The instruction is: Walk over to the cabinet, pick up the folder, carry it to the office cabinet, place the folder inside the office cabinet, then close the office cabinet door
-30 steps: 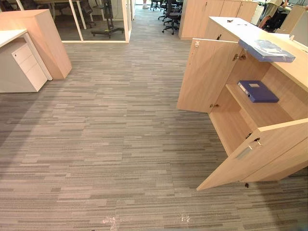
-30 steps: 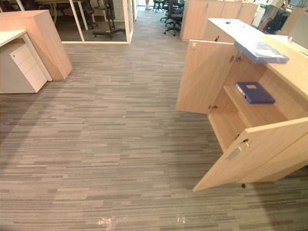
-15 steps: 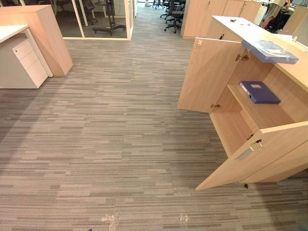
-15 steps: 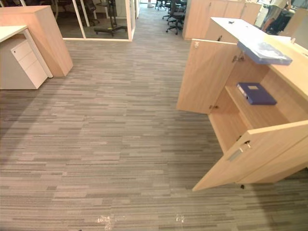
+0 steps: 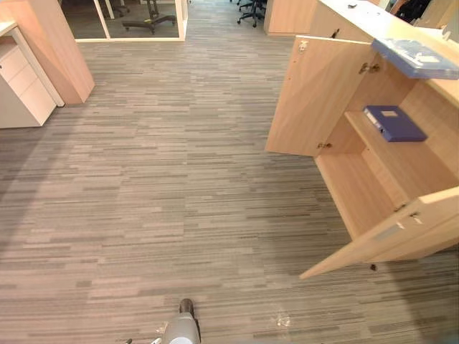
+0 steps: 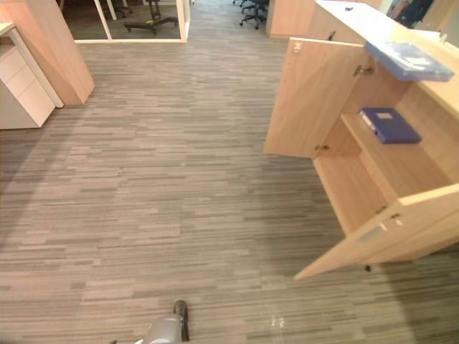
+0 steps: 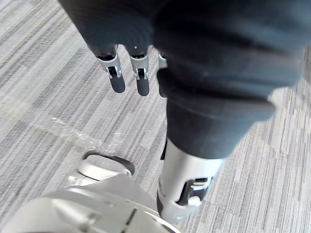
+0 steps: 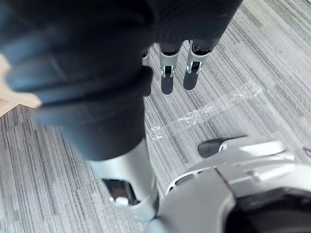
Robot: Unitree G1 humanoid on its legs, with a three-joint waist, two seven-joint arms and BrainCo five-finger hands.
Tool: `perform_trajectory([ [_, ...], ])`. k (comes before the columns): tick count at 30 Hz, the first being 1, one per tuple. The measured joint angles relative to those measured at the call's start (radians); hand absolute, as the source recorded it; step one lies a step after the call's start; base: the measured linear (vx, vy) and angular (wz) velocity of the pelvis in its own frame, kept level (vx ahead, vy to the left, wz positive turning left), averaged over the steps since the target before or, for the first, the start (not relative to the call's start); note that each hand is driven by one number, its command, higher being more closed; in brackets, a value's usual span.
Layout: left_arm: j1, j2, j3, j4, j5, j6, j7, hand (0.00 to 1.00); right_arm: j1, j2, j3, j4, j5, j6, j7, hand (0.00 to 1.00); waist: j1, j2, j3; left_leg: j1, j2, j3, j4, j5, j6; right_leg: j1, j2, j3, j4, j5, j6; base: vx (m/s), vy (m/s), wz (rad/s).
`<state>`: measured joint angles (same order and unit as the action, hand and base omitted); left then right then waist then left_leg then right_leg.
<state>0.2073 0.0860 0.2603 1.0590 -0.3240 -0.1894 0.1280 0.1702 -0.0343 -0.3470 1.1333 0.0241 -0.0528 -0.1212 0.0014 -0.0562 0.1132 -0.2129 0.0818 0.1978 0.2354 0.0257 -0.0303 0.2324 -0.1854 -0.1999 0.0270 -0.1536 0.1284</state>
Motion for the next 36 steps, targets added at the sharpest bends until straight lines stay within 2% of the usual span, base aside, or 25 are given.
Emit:
perform_trajectory([
  [1,-0.006,0.009,-0.005,-0.009,0.0,-0.003,0.0,0.0,-0.002,0.013,-0.007,-0.003,-0.003,0.0,0.001,0.0,0.0,-0.017,-0.012,0.014,-0.033,0.026,-0.013,-0.017,0.014,-0.003,-0.04,0.0,0.008,0.02,0.023,0.34,0.363,-0.35],
  [2,-0.006,0.019,-0.016,-0.008,0.002,-0.006,-0.001,0.0,-0.003,0.017,-0.011,-0.002,-0.004,0.0,0.001,0.0,0.001,-0.022,-0.014,0.029,-0.049,0.039,-0.017,-0.022,0.018,-0.003,-0.061,0.0,0.017,0.027,0.031,0.31,0.304,-0.39],
  [3,-0.007,0.03,-0.044,-0.008,0.002,-0.006,-0.002,0.0,-0.002,0.018,-0.025,-0.001,-0.005,0.002,0.002,0.0,0.0,-0.027,-0.02,0.066,-0.08,0.069,-0.027,-0.034,0.044,-0.005,-0.097,0.006,0.044,0.036,0.044,0.23,0.225,-0.34],
  [4,-0.008,0.031,-0.056,-0.008,0.002,-0.006,-0.002,0.0,0.0,0.015,-0.027,-0.001,-0.005,0.003,0.003,0.0,0.001,-0.024,-0.027,0.085,-0.097,0.079,-0.037,-0.045,0.055,-0.01,-0.115,0.012,0.067,0.039,0.048,0.36,0.364,-0.45],
  [6,-0.013,0.02,-0.092,-0.01,0.002,-0.018,-0.006,0.0,0.001,0.0,-0.069,-0.006,-0.005,0.004,0.012,0.0,0.001,0.009,-0.058,0.157,-0.151,0.119,-0.094,-0.068,0.085,-0.088,-0.187,0.039,0.255,0.041,0.044,0.36,0.397,-0.43],
  [7,-0.018,0.017,-0.103,-0.009,0.002,-0.023,-0.008,0.0,0.001,-0.003,-0.077,-0.012,-0.005,0.004,0.015,0.0,-0.001,0.019,-0.063,0.171,-0.162,0.125,-0.106,-0.071,0.09,-0.117,-0.204,0.042,0.322,0.044,0.039,0.26,0.317,-0.23],
  [8,-0.029,0.015,-0.126,-0.01,0.002,-0.027,-0.012,0.0,0.001,-0.002,-0.098,-0.023,-0.004,0.004,0.021,0.0,-0.008,0.029,-0.065,0.201,-0.181,0.128,-0.125,-0.079,0.101,-0.176,-0.244,0.027,0.47,0.054,-0.006,0.23,0.272,0.03],
  [9,-0.042,0.016,-0.14,-0.009,0.0,-0.031,-0.018,0.0,0.001,0.001,-0.1,-0.033,-0.003,0.005,0.026,0.0,-0.019,0.031,-0.064,0.228,-0.2,0.123,-0.145,-0.084,0.108,-0.238,-0.294,-0.023,0.645,0.052,-0.094,0.23,0.237,0.13],
  [11,-0.045,0.007,-0.16,-0.01,-0.002,-0.034,-0.025,0.0,-0.002,0.005,-0.1,-0.04,0.0,0.008,0.03,0.0,-0.02,0.032,-0.05,0.285,-0.208,0.116,-0.169,-0.085,0.111,-0.302,-0.313,-0.091,0.821,0.013,-0.127,0.2,0.133,0.09],
  [12,-0.051,0.002,-0.159,-0.011,-0.003,-0.036,-0.025,0.0,-0.003,0.011,-0.093,-0.044,0.002,0.007,0.03,0.0,-0.022,0.032,-0.035,0.321,-0.201,0.11,-0.184,-0.088,0.114,-0.322,-0.285,-0.123,0.86,-0.025,-0.107,0.18,0.059,0.0],
  [13,-0.056,0.0,-0.158,-0.011,-0.002,-0.035,-0.025,0.0,-0.003,0.012,-0.086,-0.051,0.004,0.005,0.031,0.0,-0.022,0.032,-0.027,0.338,-0.196,0.105,-0.19,-0.093,0.122,-0.332,-0.264,-0.139,0.866,-0.043,-0.104,0.14,-0.014,-0.02],
  [15,-0.078,-0.01,-0.157,-0.007,0.002,-0.033,-0.025,0.0,-0.019,0.015,-0.062,-0.062,0.017,-0.007,0.031,0.0,-0.031,0.034,0.02,0.388,-0.163,0.092,-0.193,-0.129,0.134,-0.397,-0.164,-0.202,0.805,-0.101,-0.086,0.09,-0.127,0.01],
  [17,-0.093,-0.017,-0.153,-0.007,0.005,-0.029,-0.026,0.0,-0.021,0.017,-0.06,-0.068,0.025,-0.009,0.031,0.0,-0.034,0.03,0.036,0.407,-0.15,0.088,-0.194,-0.141,0.124,-0.422,-0.143,-0.253,0.748,-0.103,-0.088,0.04,-0.129,0.09],
  [19,-0.097,-0.028,-0.118,-0.007,0.038,-0.016,-0.031,0.0,0.001,0.025,-0.045,-0.081,0.035,-0.011,0.03,0.0,-0.039,0.024,0.039,0.428,-0.123,0.076,-0.187,-0.164,0.087,-0.451,-0.111,-0.307,0.588,-0.08,-0.116,0.11,-0.176,0.25],
  [21,-0.097,-0.035,-0.091,-0.009,0.044,-0.013,-0.031,0.0,0.016,0.028,-0.046,-0.082,0.037,-0.012,0.03,0.0,-0.041,0.022,0.037,0.428,-0.104,0.057,-0.167,-0.188,0.059,-0.455,-0.101,-0.307,0.514,-0.061,-0.144,0.21,-0.255,0.33],
  [23,-0.09,-0.052,-0.024,-0.012,0.052,-0.01,-0.035,0.0,0.058,0.036,-0.054,-0.082,0.039,-0.011,0.03,0.0,-0.043,0.014,0.023,0.433,-0.053,0.02,-0.102,-0.255,0.001,-0.414,-0.077,-0.339,0.482,-0.027,-0.168,0.34,-0.35,0.43],
  [24,-0.086,-0.061,-0.008,-0.013,0.053,-0.008,-0.035,0.0,0.065,0.036,-0.067,-0.082,0.043,-0.011,0.03,0.0,-0.045,0.025,0.018,0.435,-0.025,0.012,-0.081,-0.275,-0.012,-0.395,-0.057,-0.357,0.484,-0.047,-0.163,0.42,-0.361,0.4],
  [26,-0.058,-0.083,0.044,-0.053,0.051,-0.001,-0.038,0.0,0.078,0.038,-0.096,-0.083,0.075,-0.011,0.03,0.0,-0.049,0.047,-0.007,0.396,0.078,0.002,0.091,-0.324,-0.065,-0.33,0.034,-0.407,0.44,-0.096,-0.168,0.5,-0.393,0.29],
  [27,-0.054,-0.094,0.093,-0.076,0.038,0.002,-0.039,0.0,0.081,0.042,-0.105,-0.083,0.094,-0.012,0.03,0.0,-0.045,0.05,-0.013,0.296,0.162,-0.004,0.333,-0.345,-0.079,-0.277,0.104,-0.425,0.386,-0.104,-0.185,0.42,-0.32,0.08],
  [28,-0.053,-0.102,0.117,-0.084,0.033,0.003,-0.04,0.0,0.08,0.042,-0.105,-0.083,0.109,-0.012,0.03,0.0,-0.04,0.052,-0.014,0.257,0.188,-0.017,0.44,-0.342,-0.081,-0.256,0.13,-0.426,0.364,-0.106,-0.189,0.39,-0.251,-0.14],
  [30,-0.046,-0.114,0.164,-0.101,0.012,0.004,-0.039,0.0,0.07,0.041,-0.105,-0.082,0.125,-0.016,0.03,0.0,-0.034,0.057,-0.015,0.137,0.236,-0.044,0.76,-0.324,-0.102,-0.186,0.182,-0.415,0.315,-0.116,-0.2,0.39,-0.155,-0.3],
  [32,-0.046,-0.112,0.174,-0.101,0.003,0.004,-0.037,0.0,0.055,0.042,-0.104,-0.082,0.142,-0.017,0.03,0.0,-0.029,0.051,-0.01,0.061,0.242,-0.013,0.877,-0.329,-0.092,-0.129,0.192,-0.39,0.264,-0.116,-0.2,0.36,-0.066,-0.37],
  [33,-0.048,-0.113,0.176,-0.101,0.0,0.003,-0.035,0.0,0.042,0.04,-0.106,-0.079,0.148,-0.016,0.029,0.0,-0.02,0.048,-0.008,0.024,0.237,0.012,0.867,-0.335,-0.083,-0.104,0.188,-0.364,0.24,-0.115,-0.198,0.33,-0.017,-0.51],
  [34,-0.047,-0.114,0.175,-0.101,0.0,0.003,-0.034,0.0,0.035,0.039,-0.106,-0.078,0.148,-0.016,0.028,0.0,-0.015,0.047,-0.007,0.007,0.233,0.02,0.843,-0.341,-0.072,-0.093,0.185,-0.349,0.23,-0.113,-0.197,0.31,0.042,-0.63],
  [36,-0.046,-0.114,0.174,-0.1,-0.005,-0.011,-0.021,0.0,-0.006,0.04,-0.112,-0.068,0.148,-0.016,0.019,0.0,-0.004,0.048,0.001,-0.03,0.2,0.0,0.648,-0.357,-0.045,-0.044,0.165,-0.292,0.203,-0.11,-0.191,0.29,0.117,-0.7],
])
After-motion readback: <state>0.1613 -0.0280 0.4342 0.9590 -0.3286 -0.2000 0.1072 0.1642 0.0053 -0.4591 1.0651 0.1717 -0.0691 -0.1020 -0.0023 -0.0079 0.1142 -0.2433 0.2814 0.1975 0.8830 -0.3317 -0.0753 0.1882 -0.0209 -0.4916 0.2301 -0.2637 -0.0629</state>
